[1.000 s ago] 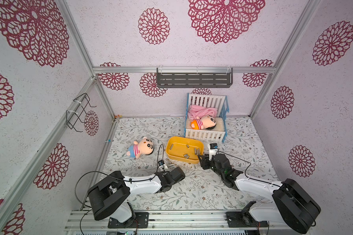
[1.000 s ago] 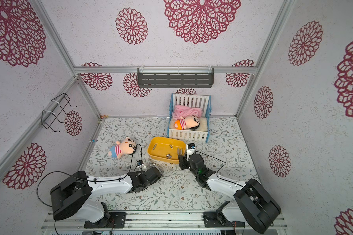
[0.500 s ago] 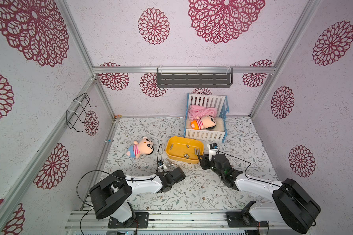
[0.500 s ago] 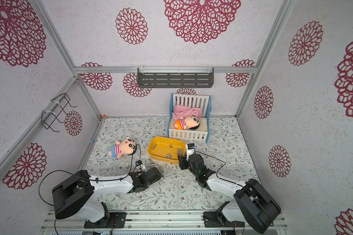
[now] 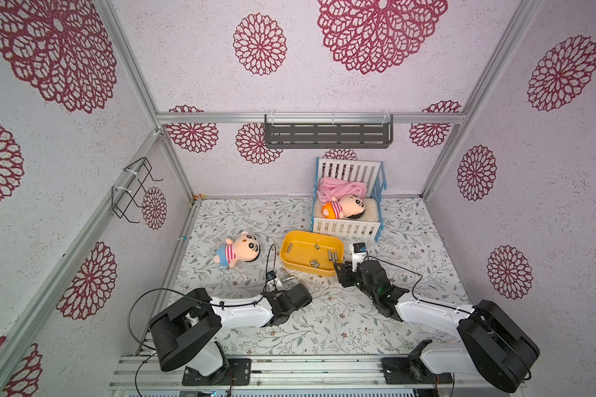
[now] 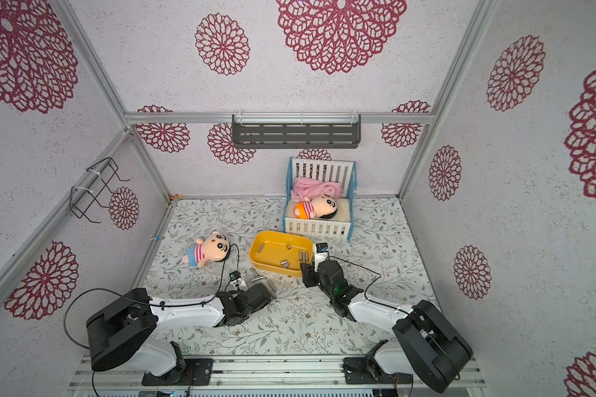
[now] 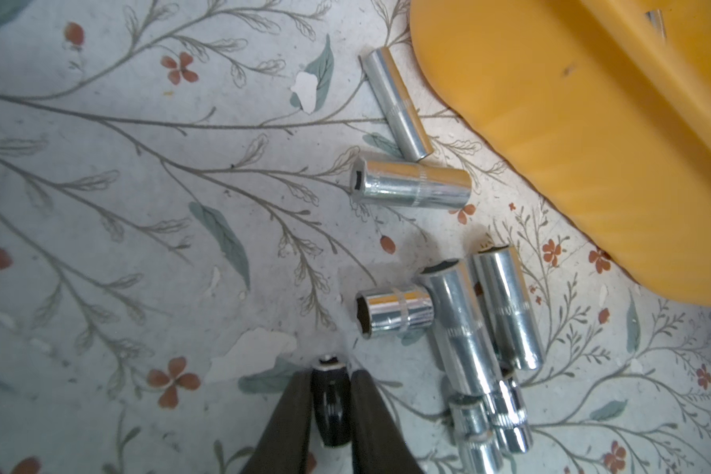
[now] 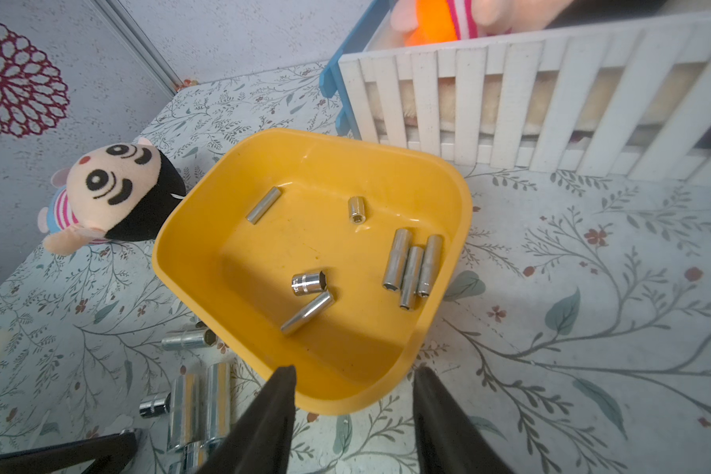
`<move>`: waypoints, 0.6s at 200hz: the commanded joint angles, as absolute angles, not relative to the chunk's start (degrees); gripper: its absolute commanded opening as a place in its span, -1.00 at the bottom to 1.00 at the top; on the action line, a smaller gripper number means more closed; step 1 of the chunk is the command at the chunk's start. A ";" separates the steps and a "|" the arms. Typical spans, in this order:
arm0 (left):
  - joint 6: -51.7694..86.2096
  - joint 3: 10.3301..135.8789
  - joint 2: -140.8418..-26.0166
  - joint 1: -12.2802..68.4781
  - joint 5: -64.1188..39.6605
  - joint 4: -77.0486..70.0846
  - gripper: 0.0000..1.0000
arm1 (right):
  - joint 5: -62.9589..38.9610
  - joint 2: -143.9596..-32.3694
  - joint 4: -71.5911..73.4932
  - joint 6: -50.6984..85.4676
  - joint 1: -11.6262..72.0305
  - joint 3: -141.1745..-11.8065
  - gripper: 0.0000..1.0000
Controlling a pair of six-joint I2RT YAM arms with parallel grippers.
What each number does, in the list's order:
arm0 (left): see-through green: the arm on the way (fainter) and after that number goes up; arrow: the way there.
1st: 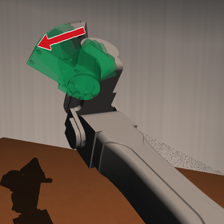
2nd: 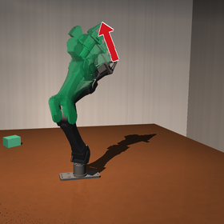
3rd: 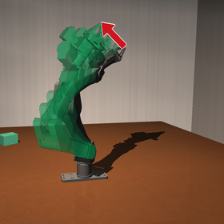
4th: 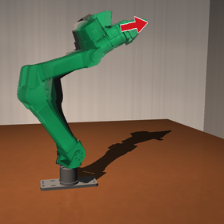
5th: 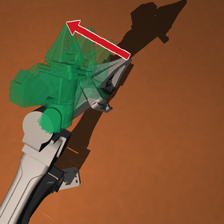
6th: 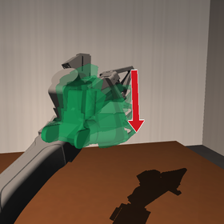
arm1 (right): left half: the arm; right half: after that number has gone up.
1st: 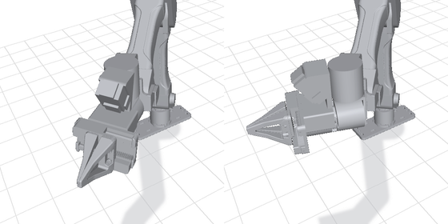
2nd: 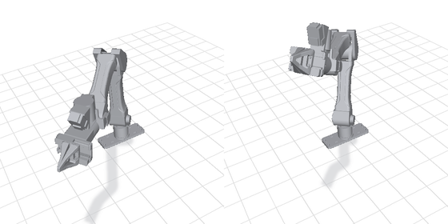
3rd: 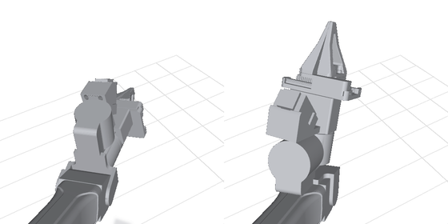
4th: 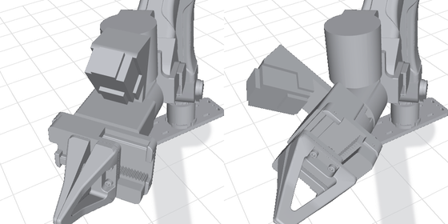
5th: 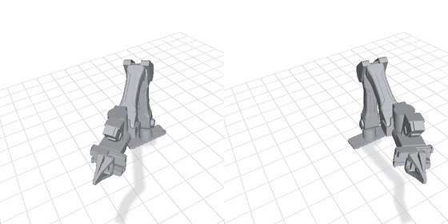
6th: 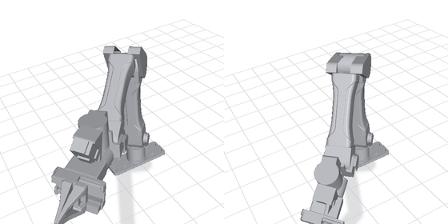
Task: Put the screws on the desktop into the storage box
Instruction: Pick up the screw from the center of the board.
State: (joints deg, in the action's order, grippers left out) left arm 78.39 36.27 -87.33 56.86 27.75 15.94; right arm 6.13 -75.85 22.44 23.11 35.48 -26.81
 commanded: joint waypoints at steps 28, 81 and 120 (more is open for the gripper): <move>73.18 35.47 -85.62 57.41 28.57 19.63 -0.54 | 5.98 -76.33 22.76 22.15 35.77 -29.40 0.02; 71.33 36.63 -87.27 57.39 28.89 21.36 -0.58 | 5.63 -77.12 22.41 22.01 35.86 -29.88 0.02; 68.80 38.66 -89.85 57.39 27.08 21.36 -0.53 | 5.71 -76.99 22.14 21.96 35.95 -29.97 0.02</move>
